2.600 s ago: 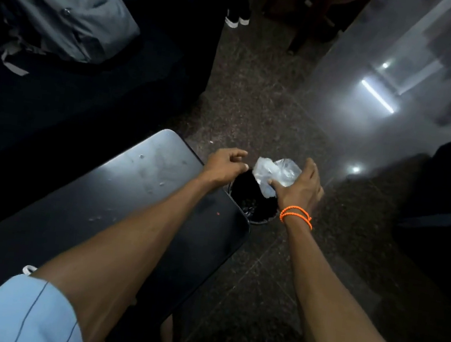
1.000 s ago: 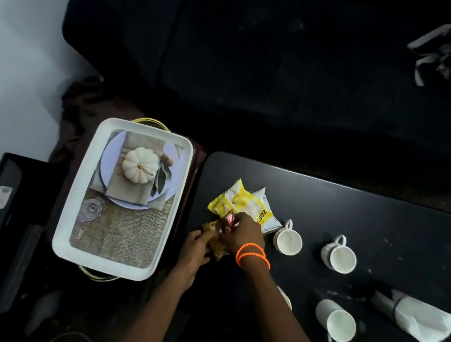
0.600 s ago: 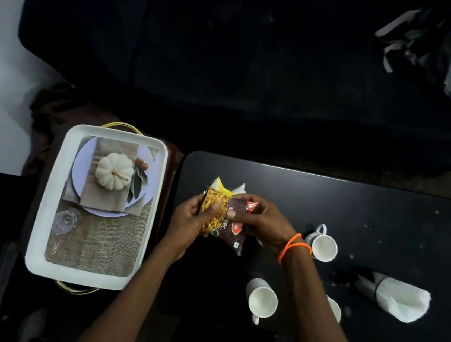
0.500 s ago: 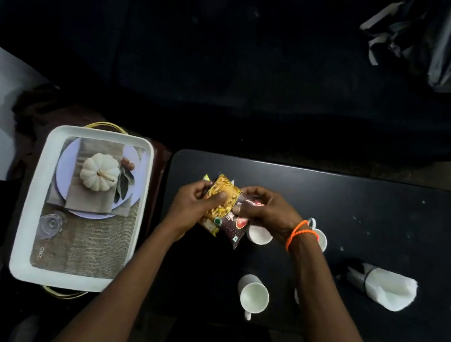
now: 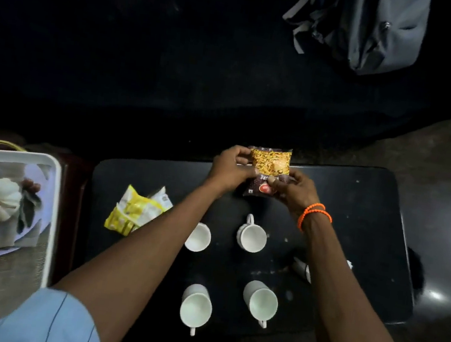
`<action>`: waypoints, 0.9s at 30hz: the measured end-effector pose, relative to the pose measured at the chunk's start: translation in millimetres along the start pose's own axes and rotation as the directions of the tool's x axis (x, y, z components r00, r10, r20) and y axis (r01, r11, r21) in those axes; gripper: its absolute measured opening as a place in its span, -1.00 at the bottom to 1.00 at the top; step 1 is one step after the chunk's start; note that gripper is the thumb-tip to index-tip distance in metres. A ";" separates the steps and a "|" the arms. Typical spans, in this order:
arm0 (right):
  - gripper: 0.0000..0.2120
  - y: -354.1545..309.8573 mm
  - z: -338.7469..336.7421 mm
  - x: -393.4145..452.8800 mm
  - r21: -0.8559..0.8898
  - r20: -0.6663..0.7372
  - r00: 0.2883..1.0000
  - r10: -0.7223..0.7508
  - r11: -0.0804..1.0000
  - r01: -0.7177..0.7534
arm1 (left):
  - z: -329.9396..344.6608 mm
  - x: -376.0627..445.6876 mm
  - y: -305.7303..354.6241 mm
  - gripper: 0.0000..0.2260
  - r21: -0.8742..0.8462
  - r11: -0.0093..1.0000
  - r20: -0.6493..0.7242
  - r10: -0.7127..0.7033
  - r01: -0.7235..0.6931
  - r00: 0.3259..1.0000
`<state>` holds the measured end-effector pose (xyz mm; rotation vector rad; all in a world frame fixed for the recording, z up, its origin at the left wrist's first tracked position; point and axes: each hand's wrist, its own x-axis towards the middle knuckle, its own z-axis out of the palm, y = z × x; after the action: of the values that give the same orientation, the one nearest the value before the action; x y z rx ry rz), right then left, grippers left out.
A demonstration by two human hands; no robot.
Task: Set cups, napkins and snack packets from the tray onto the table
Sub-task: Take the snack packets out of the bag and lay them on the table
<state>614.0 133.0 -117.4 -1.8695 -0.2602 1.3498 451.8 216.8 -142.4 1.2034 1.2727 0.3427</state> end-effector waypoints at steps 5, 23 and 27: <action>-0.31 35.2 -29.6 24.5 -0.449 -0.236 0.971 -0.026 0.889 -0.086 | 33.8 18.8 -15.3 -0.51 0.443 0.890 0.004 0.114 -0.104 0.993; -0.45 49.3 -42.3 28.0 -0.623 0.013 0.936 -0.351 0.730 0.282 | 82.1 15.1 -44.5 -0.43 0.455 0.862 0.055 0.224 -0.224 0.973; -0.46 48.3 -40.8 24.9 -0.610 -0.014 0.940 -0.342 0.747 0.262 | 76.1 13.0 -37.6 -0.43 0.474 0.848 0.100 0.217 -0.238 0.971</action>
<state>646.5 95.9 -164.2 -2.2873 -0.9879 0.9732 506.3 174.2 -193.2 1.7915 1.2161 0.1674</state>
